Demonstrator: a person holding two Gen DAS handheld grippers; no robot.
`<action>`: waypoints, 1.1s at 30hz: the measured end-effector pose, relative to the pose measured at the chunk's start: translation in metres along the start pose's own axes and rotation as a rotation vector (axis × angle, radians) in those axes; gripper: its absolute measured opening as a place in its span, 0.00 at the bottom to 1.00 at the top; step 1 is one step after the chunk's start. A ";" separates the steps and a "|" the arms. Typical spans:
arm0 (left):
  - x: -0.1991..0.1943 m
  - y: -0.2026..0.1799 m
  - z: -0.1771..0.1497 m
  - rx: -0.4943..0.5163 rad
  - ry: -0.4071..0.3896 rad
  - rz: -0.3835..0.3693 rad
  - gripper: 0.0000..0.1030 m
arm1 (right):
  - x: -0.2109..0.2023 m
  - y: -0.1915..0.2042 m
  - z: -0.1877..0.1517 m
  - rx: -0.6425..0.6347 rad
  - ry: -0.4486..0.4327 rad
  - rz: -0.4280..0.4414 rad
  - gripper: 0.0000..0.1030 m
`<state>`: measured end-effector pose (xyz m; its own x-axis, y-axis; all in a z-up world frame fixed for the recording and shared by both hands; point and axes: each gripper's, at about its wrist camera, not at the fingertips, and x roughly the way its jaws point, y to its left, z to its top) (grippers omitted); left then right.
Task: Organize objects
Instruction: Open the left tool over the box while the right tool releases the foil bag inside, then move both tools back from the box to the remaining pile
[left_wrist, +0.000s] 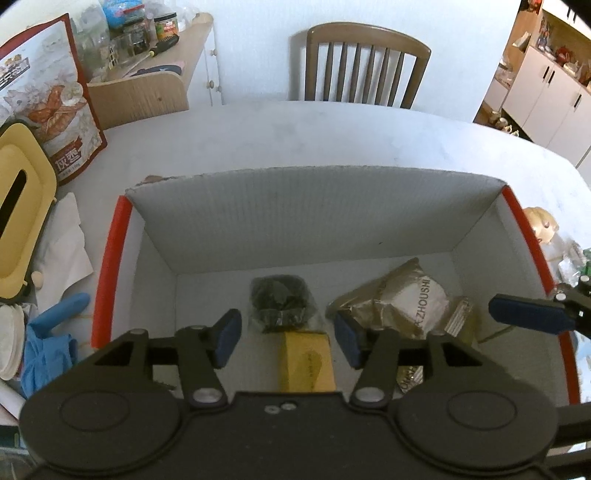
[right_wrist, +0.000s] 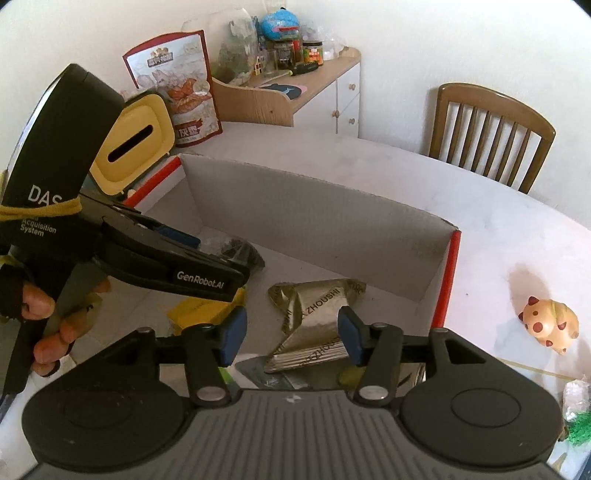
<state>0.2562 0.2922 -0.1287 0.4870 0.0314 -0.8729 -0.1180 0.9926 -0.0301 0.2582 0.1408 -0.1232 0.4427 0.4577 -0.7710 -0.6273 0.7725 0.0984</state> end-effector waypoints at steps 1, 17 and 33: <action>-0.003 0.000 0.000 -0.005 -0.005 -0.003 0.54 | -0.004 0.000 0.000 0.003 -0.007 0.001 0.54; -0.066 -0.013 -0.018 0.019 -0.137 -0.055 0.62 | -0.074 0.003 -0.005 0.060 -0.116 -0.007 0.62; -0.112 -0.053 -0.043 0.097 -0.219 -0.123 0.77 | -0.149 -0.022 -0.041 0.188 -0.233 -0.049 0.73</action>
<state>0.1708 0.2311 -0.0505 0.6696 -0.0758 -0.7388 0.0323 0.9968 -0.0730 0.1802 0.0374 -0.0363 0.6179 0.4899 -0.6150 -0.4816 0.8541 0.1965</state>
